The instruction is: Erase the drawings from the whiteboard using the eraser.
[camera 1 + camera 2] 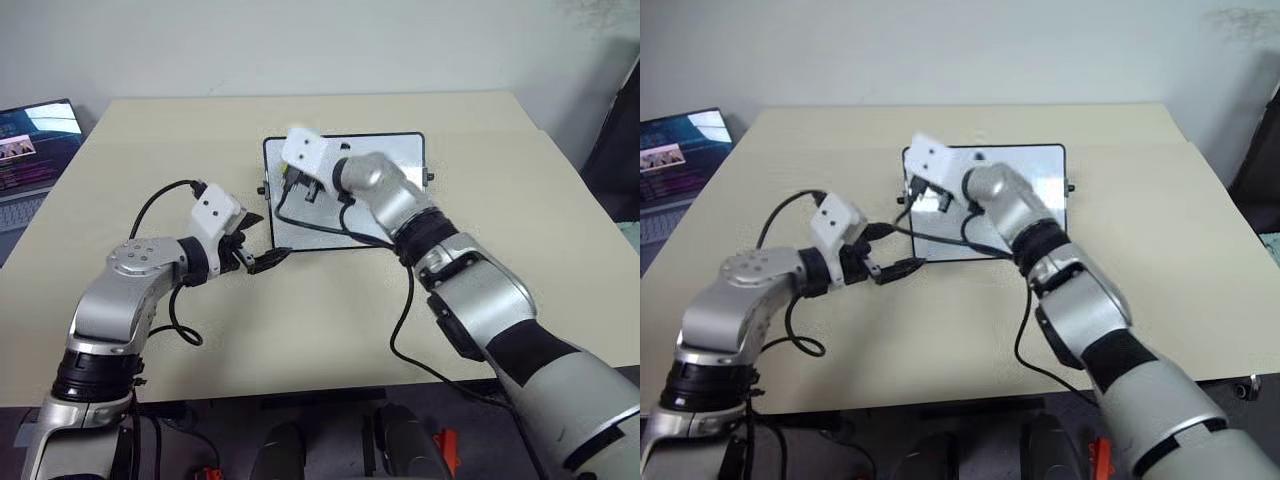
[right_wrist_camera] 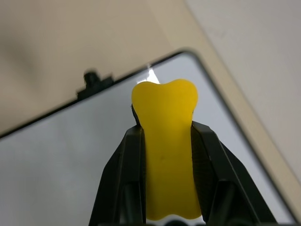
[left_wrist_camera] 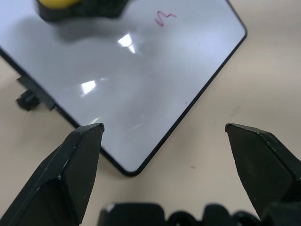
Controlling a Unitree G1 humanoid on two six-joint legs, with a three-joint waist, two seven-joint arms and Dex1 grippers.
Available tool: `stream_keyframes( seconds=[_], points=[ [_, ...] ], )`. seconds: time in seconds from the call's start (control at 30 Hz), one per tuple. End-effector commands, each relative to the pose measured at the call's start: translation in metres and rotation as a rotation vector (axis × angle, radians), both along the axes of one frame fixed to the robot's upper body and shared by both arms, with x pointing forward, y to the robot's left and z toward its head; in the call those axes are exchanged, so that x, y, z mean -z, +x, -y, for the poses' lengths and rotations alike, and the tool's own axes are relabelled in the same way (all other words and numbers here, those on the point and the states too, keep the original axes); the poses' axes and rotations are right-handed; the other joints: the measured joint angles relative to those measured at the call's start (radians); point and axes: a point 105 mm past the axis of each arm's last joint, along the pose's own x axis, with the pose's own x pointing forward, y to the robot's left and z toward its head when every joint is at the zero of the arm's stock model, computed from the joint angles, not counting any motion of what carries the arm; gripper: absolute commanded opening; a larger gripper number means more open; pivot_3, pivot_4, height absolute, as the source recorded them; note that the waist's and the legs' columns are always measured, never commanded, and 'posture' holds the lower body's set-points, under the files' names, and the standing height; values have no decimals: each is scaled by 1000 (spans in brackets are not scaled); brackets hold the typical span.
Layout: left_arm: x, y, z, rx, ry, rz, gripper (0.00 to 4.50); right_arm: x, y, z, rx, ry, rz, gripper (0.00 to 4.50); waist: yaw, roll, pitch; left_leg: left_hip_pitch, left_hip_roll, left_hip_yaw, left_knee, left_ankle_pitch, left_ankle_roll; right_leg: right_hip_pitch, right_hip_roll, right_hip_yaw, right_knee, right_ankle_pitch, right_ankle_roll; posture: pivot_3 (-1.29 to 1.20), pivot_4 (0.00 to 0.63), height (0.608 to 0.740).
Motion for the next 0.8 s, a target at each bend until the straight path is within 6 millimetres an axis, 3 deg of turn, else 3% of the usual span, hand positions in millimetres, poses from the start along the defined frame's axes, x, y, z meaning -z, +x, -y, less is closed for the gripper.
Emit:
stream_keyframes(
  seconds=[0.03,0.1,0.2,0.43,0.8],
  points=[
    [-15,4,8,50,6,55,4500,-26,-16,18,-47,82,14,961,2,0,0,0,0,0,0,0,0,0,0,0,0,0,0,0,150,740],
    [-18,7,14,70,10,68,4500,-25,-20,37,-23,94,3,961,10,0,0,-1,0,-1,1,0,-1,0,0,-1,0,0,0,0,150,740],
    [-29,9,24,100,11,105,4500,-4,-24,95,94,53,-27,961,26,0,0,-2,0,-1,1,0,-1,0,0,-1,-1,0,0,0,150,740],
    [-33,3,23,127,68,104,4500,19,-38,164,222,-51,-76,961,12,1,1,-2,1,2,1,-1,-1,-1,0,1,-4,0,0,0,150,740],
    [-27,-1,-1,60,119,76,4500,13,-37,200,262,-135,-60,961,22,1,1,-3,1,3,1,-1,-1,1,0,1,-9,1,1,0,150,740]
  ],
)
